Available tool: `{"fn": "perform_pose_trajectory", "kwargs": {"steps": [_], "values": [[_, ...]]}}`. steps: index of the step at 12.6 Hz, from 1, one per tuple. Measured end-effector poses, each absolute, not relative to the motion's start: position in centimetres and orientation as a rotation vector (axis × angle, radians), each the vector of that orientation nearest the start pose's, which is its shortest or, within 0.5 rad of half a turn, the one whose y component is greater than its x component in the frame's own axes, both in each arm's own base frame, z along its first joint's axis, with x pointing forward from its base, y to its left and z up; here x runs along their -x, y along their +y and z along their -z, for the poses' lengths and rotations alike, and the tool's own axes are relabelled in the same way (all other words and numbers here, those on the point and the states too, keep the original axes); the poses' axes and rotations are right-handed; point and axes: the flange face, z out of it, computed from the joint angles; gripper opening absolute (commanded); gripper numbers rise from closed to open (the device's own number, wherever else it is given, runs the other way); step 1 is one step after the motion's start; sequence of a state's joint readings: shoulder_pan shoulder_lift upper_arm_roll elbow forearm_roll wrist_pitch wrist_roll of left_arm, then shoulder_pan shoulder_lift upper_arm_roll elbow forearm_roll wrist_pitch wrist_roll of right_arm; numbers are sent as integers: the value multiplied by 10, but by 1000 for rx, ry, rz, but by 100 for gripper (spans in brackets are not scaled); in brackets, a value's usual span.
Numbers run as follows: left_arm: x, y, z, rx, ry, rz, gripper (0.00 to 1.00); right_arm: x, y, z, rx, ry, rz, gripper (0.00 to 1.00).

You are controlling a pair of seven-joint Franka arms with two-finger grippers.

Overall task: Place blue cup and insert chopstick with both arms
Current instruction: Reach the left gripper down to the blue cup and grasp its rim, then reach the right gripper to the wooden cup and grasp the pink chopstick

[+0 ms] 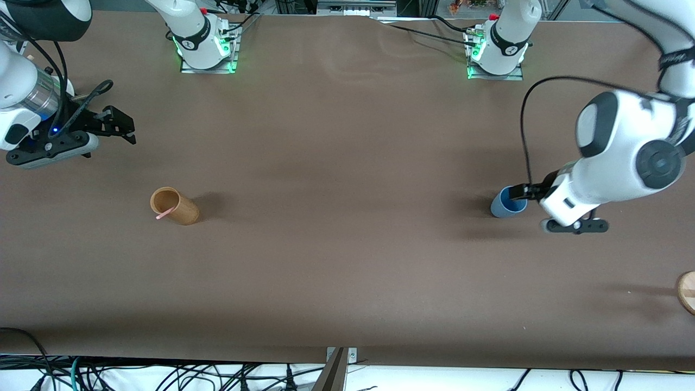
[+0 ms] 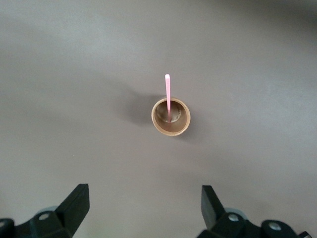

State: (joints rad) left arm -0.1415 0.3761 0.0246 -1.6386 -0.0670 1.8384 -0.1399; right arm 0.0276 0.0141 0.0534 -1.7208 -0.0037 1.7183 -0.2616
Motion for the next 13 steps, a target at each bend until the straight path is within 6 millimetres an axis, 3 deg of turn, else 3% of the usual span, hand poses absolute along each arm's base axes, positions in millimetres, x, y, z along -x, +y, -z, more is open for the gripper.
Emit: {"fn": "perform_pose_trajectory", "kwargs": {"steps": [3, 6, 13], "values": [[-628, -103, -351, 3170, -99, -243, 100, -564, 45, -558, 3097, -537, -27, 100], [-610, -99, -320, 3175, -113, -183, 100, -564, 45, -558, 3097, -537, -28, 100], [-556, -99, -273, 3180, -86, -42, 100, -565, 45, -548, 3096, -536, -37, 100]]}}
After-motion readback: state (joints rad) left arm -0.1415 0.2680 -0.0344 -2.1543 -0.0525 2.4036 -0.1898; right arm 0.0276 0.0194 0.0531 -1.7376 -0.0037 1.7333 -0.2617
